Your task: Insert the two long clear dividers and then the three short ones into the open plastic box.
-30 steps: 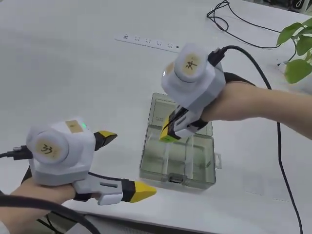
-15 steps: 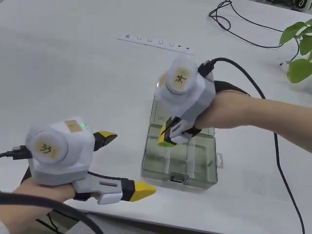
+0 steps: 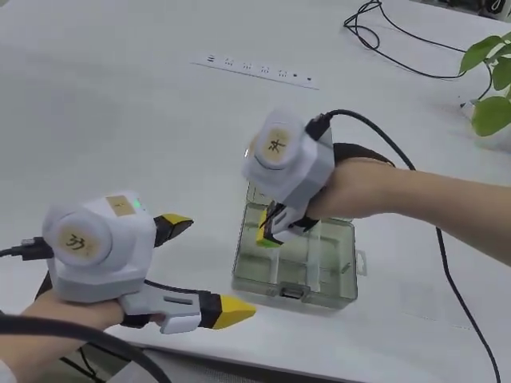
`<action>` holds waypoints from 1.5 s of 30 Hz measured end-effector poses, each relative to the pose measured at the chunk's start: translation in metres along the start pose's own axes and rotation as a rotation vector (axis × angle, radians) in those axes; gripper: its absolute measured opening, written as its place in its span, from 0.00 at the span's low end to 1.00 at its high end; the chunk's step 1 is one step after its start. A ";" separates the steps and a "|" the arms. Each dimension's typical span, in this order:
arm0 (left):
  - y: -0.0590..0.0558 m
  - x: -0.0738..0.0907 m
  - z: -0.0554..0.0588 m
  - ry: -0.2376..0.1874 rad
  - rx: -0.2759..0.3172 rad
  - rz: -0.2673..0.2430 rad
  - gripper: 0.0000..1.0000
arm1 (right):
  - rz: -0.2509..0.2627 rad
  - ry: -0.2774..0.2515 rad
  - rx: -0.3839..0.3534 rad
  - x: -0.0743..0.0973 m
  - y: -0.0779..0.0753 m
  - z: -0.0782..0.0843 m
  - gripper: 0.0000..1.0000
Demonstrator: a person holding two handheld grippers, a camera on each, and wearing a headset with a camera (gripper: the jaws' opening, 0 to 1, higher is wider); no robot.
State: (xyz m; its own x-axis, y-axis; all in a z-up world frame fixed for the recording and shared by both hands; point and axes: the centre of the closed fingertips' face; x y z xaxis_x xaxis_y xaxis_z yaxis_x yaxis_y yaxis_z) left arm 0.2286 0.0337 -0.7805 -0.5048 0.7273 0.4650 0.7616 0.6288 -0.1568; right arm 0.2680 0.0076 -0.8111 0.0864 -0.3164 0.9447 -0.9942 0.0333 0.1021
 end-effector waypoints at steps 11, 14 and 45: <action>0.000 -0.002 -0.005 -0.006 -0.013 0.005 0.94 | 0.001 -0.018 0.018 0.001 0.001 0.001 0.03; 0.000 -0.002 -0.006 -0.005 -0.016 0.007 0.94 | -0.004 -0.047 0.013 0.003 0.000 0.000 0.03; -0.002 -0.004 -0.014 -0.002 -0.040 0.030 0.94 | 0.016 -0.425 -0.137 0.038 0.003 0.005 1.00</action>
Point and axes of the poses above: the centre of the closed fingertips' face, and the gripper's own axes: x roughly backward along the fingers, y roughly to its left, z roughly out of its underside, and after that the axes turned 5 degrees about -x, right-handed
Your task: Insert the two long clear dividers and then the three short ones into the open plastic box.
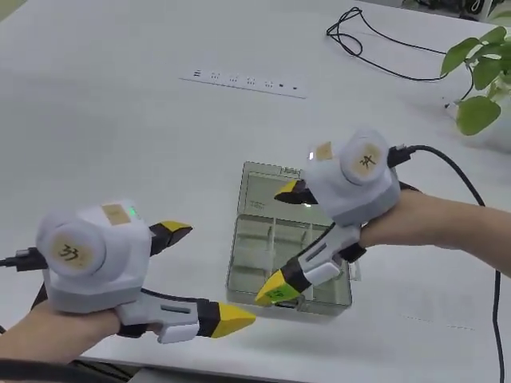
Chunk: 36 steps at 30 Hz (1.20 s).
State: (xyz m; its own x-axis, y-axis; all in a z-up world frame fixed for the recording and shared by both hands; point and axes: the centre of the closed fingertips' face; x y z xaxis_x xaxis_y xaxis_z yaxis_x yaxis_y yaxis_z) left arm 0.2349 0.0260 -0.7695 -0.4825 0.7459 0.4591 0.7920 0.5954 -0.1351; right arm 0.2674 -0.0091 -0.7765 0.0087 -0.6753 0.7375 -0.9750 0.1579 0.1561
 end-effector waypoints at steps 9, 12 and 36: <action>0.002 -0.002 -0.005 0.002 -0.009 0.006 0.94 | 0.054 -0.102 -0.096 0.021 -0.005 0.013 1.00; 0.002 -0.003 -0.007 -0.001 -0.015 0.007 0.93 | 0.071 -0.160 -0.166 0.032 -0.007 0.018 1.00; 0.000 -0.015 -0.014 -0.013 -0.009 0.023 0.92 | 0.253 -0.087 -0.315 0.099 -0.026 0.125 1.00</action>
Point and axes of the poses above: the centre of the closed fingertips' face, and the gripper's own axes: x roughly backward along the fingers, y roughly to its left, z roughly out of its underside, and after that the axes turned 5 degrees about -x, right-handed
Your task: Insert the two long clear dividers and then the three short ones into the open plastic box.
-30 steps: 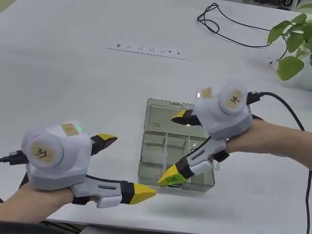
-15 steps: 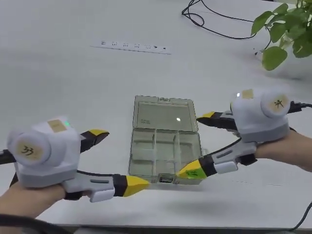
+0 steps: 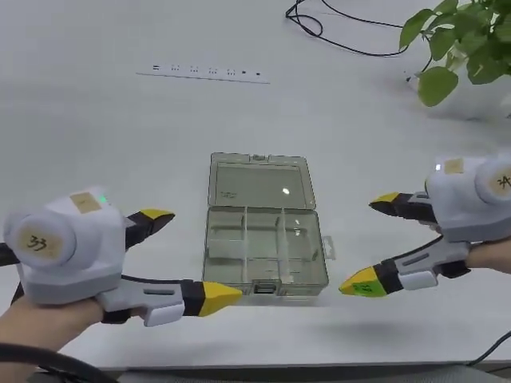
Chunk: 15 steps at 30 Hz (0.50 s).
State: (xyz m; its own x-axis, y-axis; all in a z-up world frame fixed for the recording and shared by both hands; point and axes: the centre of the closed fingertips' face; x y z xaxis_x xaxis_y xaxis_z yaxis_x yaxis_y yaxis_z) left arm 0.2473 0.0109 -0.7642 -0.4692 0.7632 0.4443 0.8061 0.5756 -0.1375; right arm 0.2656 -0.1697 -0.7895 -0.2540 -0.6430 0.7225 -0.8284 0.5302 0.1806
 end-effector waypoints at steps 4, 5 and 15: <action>0.001 0.000 0.000 -0.001 0.001 -0.005 0.92 | 0.014 0.034 0.003 0.007 -0.004 0.016 1.00; 0.001 0.000 0.000 -0.001 0.001 -0.005 0.92 | 0.015 0.043 0.003 0.007 -0.005 0.019 0.99; 0.001 0.003 0.004 0.007 0.006 -0.012 0.92 | 0.027 0.169 0.069 0.013 -0.021 0.054 0.92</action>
Point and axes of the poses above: the centre of the closed fingertips' face, and the gripper's own axes: x roughly backward along the fingers, y roughly to its left, z roughly out of its underside, and after that the axes turned 5 degrees about -x, right-handed
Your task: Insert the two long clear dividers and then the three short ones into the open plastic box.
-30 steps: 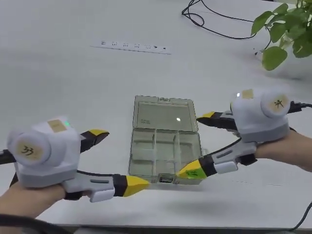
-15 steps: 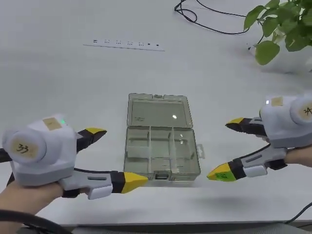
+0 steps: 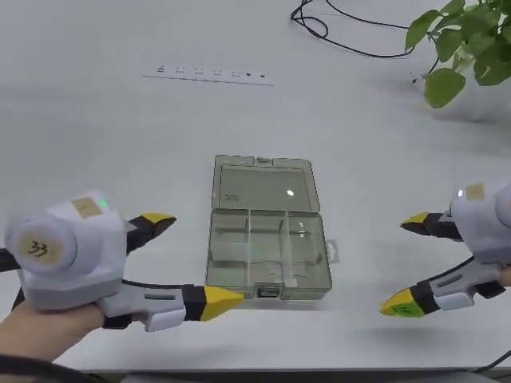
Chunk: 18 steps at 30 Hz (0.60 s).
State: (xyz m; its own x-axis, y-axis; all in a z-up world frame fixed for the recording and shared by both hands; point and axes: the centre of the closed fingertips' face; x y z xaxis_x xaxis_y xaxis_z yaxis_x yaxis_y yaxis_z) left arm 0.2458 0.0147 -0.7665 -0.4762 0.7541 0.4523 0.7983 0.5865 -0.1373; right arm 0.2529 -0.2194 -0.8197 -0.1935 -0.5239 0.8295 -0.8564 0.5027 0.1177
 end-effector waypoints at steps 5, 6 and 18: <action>-0.001 0.002 0.001 0.004 0.003 -0.003 0.91 | -0.005 0.062 0.063 -0.002 -0.002 0.010 0.85; -0.001 0.002 0.001 0.004 0.004 -0.004 0.91 | -0.001 0.085 0.119 -0.002 -0.004 0.012 0.82; -0.003 0.004 0.003 0.005 0.015 -0.006 0.91 | -0.030 0.215 0.305 -0.014 -0.013 0.031 0.52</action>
State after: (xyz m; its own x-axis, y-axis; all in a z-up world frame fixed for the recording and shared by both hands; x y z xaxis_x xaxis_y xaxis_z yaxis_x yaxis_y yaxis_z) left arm 0.2404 0.0169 -0.7675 -0.4790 0.7491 0.4576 0.7899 0.5952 -0.1475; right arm 0.2519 -0.2402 -0.8501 -0.0887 -0.3627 0.9277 -0.9698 0.2438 0.0026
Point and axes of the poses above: the centre of the closed fingertips' face, and the gripper's own axes: x roughly backward along the fingers, y roughly to its left, z roughly out of its underside, and after that the axes turned 5 degrees about -x, right-handed
